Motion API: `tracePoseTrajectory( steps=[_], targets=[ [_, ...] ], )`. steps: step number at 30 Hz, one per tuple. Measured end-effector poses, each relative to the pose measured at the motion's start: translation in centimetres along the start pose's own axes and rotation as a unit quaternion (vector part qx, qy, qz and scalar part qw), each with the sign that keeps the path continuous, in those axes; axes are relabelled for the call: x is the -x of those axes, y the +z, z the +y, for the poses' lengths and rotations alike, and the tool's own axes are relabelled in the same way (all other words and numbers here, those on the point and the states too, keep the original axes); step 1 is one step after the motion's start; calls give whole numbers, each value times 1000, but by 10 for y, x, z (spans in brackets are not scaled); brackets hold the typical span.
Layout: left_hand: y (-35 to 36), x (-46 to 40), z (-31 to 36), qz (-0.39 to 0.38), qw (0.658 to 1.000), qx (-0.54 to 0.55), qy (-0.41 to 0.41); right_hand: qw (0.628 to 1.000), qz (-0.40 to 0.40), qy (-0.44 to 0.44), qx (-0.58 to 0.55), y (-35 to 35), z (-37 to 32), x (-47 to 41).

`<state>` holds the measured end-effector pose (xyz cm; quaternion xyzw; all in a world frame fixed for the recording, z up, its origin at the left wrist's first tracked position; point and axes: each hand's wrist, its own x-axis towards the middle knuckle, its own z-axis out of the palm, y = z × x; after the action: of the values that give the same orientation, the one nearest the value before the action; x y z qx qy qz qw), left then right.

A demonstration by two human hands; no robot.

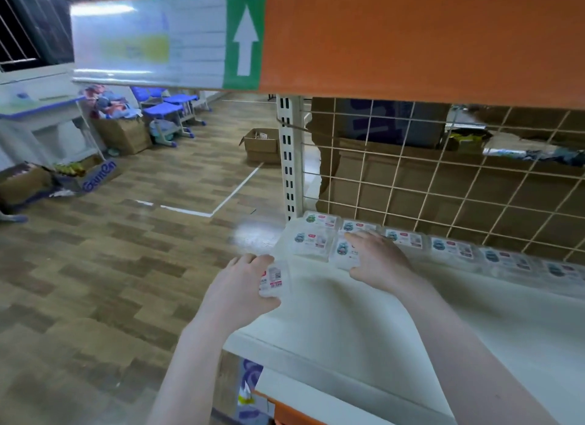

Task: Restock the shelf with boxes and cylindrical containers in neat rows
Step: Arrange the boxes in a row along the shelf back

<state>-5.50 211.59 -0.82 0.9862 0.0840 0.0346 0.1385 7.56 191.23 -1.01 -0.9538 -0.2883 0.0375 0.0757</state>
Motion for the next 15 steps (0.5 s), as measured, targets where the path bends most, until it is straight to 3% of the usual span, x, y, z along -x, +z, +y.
tracePoseTrajectory(
  steps=[15],
  targets=[
    [2, -19, -10, -19, 999, 8, 30, 997, 51, -1, -59, 23, 17, -5]
  ],
)
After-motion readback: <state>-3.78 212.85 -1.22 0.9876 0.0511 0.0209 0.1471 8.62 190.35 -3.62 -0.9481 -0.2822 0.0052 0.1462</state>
